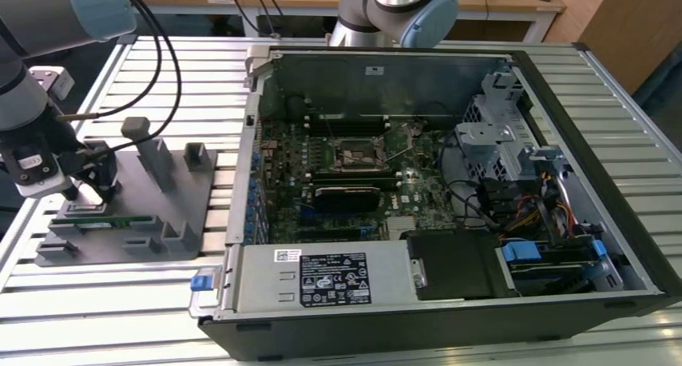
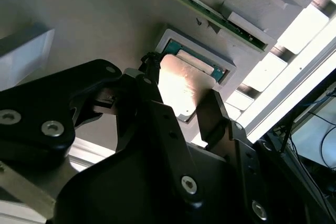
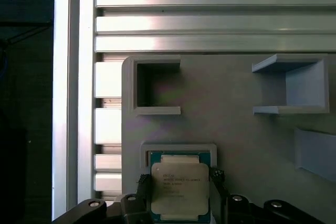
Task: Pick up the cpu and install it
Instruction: 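Pick up the cpu and move it towards the insertion slot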
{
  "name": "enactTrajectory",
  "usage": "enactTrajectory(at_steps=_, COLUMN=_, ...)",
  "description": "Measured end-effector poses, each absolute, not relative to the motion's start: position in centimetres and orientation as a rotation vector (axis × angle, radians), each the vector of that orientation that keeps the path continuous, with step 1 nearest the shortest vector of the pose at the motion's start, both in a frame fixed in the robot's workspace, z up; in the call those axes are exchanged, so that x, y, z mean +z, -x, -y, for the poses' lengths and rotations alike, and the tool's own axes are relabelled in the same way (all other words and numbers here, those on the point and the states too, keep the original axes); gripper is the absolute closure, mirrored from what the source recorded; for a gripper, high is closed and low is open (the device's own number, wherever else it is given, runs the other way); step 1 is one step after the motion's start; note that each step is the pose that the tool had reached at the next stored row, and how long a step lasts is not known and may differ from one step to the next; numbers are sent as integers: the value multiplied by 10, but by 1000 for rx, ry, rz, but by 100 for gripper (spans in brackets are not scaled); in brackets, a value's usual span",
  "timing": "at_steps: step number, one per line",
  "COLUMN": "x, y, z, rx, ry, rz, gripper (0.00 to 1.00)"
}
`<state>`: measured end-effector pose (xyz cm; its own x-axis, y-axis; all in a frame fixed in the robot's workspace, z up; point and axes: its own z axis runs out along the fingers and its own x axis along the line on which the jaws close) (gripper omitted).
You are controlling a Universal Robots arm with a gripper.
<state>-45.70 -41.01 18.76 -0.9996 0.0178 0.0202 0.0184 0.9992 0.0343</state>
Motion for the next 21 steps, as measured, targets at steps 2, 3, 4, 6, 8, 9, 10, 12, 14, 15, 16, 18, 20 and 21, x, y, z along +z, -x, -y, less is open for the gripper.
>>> enactTrajectory(at_steps=2, x=188, y=457, z=410, rx=-54, ry=26, rz=3121, gripper=47)
enactTrajectory(at_steps=3, x=188, y=457, z=410, rx=-54, ry=24, rz=3121, gripper=47)
enactTrajectory(at_steps=4, x=188, y=457, z=410, rx=-54, ry=23, rz=3121, gripper=47)
enactTrajectory(at_steps=6, x=188, y=457, z=410, rx=-53, ry=23, rz=3121, gripper=47)
enactTrajectory(at_steps=8, x=187, y=457, z=410, rx=-53, ry=23, rz=3121, gripper=46)
enactTrajectory(at_steps=9, x=187, y=457, z=410, rx=-53, ry=23, rz=3121, gripper=46)
enactTrajectory(at_steps=10, x=187, y=457, z=410, rx=-54, ry=22, rz=3121, gripper=40)
enactTrajectory(at_steps=12, x=187, y=457, z=410, rx=-54, ry=20, rz=3121, gripper=40)
enactTrajectory(at_steps=14, x=187, y=457, z=410, rx=-53, ry=16, rz=3121, gripper=40)
enactTrajectory(at_steps=15, x=187, y=457, z=410, rx=-53, ry=12, rz=3121, gripper=40)
enactTrajectory(at_steps=16, x=187, y=457, z=410, rx=-53, ry=9, rz=3121, gripper=40)
enactTrajectory(at_steps=18, x=187, y=457, z=410, rx=-53, ry=1, rz=3121, gripper=40)
enactTrajectory(at_steps=20, x=187, y=457, z=410, rx=-53, ry=-4, rz=3121, gripper=42)
enactTrajectory(at_steps=21, x=187, y=457, z=410, rx=-53, ry=-4, rz=3121, gripper=47)
